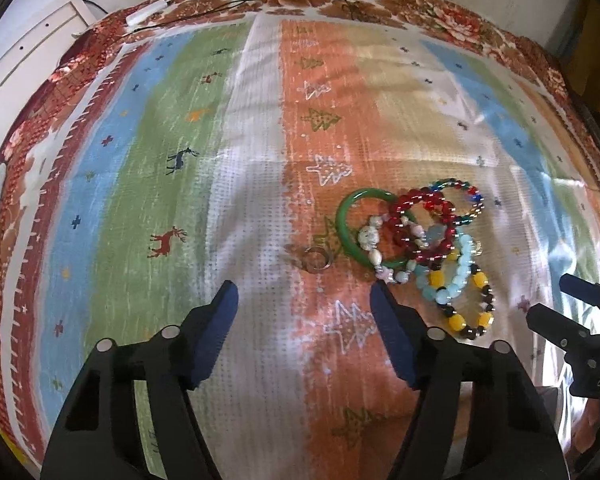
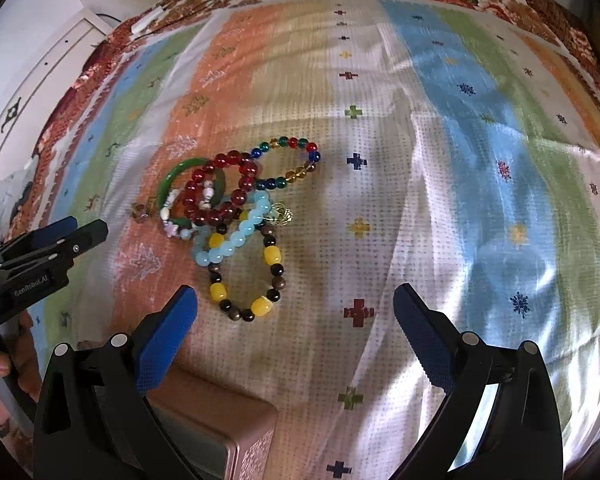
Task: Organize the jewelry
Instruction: 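Lower both tools over the bracelet pile, opening the fingers, then grasp the small silver ring with the left tool while the right grasps the yellow-black bead bracelet, then carry the ring in the left tool while the right carries the bracelet over the tin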
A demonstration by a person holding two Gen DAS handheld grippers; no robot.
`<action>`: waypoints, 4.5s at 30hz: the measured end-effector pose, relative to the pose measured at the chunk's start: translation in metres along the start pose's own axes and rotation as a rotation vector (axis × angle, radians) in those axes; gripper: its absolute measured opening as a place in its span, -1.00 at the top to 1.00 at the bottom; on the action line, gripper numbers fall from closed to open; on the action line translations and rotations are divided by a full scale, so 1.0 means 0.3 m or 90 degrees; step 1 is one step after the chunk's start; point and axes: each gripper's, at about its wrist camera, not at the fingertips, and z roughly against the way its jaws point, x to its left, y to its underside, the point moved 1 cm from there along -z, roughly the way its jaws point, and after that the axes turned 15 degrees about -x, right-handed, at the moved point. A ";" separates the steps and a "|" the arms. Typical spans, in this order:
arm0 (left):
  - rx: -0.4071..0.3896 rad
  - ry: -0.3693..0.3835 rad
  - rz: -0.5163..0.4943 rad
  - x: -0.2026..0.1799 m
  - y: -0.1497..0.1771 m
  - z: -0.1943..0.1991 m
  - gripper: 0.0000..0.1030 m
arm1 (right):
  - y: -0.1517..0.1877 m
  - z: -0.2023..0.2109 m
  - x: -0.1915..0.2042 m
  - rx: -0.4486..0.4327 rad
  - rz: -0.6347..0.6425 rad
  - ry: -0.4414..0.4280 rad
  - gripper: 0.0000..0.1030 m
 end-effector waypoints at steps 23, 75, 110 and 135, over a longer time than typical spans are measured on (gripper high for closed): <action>0.050 0.000 -0.026 -0.001 -0.010 -0.173 0.07 | -0.004 -0.162 0.021 0.062 0.025 0.024 -0.34; 0.001 0.014 -0.070 -0.022 -0.036 -0.060 0.62 | -0.051 -0.040 0.040 -0.008 0.084 0.059 0.79; -0.097 0.102 -0.054 -0.132 0.018 0.318 0.62 | -0.069 0.350 0.165 -0.168 0.121 -0.045 0.79; -0.106 0.159 -0.064 -0.162 0.166 0.481 0.62 | 0.070 0.504 0.206 -0.161 0.118 -0.095 0.79</action>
